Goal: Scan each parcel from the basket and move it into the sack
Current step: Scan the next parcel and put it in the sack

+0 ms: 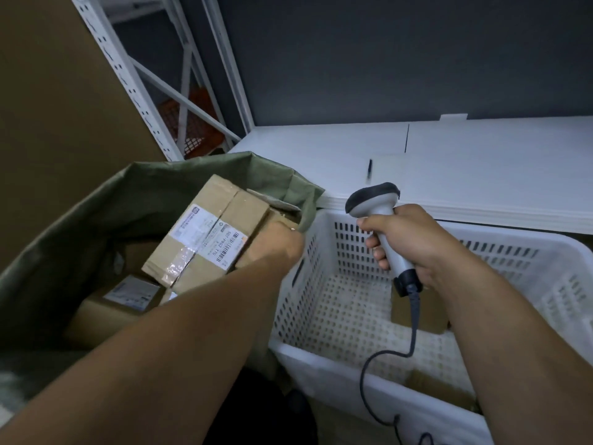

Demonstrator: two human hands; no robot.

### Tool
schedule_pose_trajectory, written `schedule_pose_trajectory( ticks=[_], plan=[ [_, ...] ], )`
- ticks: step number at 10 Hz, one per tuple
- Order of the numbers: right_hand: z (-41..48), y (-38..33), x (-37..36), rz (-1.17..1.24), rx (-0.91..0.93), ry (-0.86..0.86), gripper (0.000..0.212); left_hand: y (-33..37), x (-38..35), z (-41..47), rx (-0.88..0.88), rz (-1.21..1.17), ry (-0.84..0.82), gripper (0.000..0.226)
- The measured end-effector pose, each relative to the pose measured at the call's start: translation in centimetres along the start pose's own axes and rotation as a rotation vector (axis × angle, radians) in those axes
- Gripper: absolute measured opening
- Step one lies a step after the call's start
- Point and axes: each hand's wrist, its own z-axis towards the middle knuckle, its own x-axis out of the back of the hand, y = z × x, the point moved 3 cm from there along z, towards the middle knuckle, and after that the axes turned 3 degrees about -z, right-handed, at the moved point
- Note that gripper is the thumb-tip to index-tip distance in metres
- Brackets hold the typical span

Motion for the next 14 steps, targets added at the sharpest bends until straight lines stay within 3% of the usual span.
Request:
schedule_pose_trajectory(
  ticks=[1, 3, 4, 7, 10, 13, 14],
  plan=[
    [-0.4, -0.5, -0.6, 0.009, 0.018, -0.007, 0.022, -0.5, 2.7, -0.5, 0.090, -0.125, 0.069, 0.032],
    [-0.8, -1.9, -1.7, 0.016, 0.062, -0.025, 0.021, 2.7, 7.4, -1.9, -0.033, -0.138, 0.215, 0.031],
    [-0.7, -2.0, -1.5, 0.027, 0.064, -0.021, 0.021, 3.6, 8.2, -1.2, 0.007, -0.403, 0.311, 0.035],
    [-0.1, -1.5, -0.9, 0.023, 0.052, -0.013, 0.020, 1.7, 3.9, -1.6, 0.051, -0.203, 0.140, 0.019],
    [0.0, -1.0, -0.5, 0.025, 0.045, -0.016, 0.016, 2.9, 2.0, -1.9, -0.085, -0.041, 0.096, 0.016],
    [-0.6, -0.7, 0.6, 0.021, 0.029, -0.001, 0.015, 4.4, 1.2, -2.6, -0.190, -0.094, 0.170, 0.018],
    [-0.8, -0.4, 1.6, 0.010, 0.019, 0.022, 0.016, 6.1, 0.1, -3.0, -0.261, -0.130, 0.128, 0.020]
  ],
)
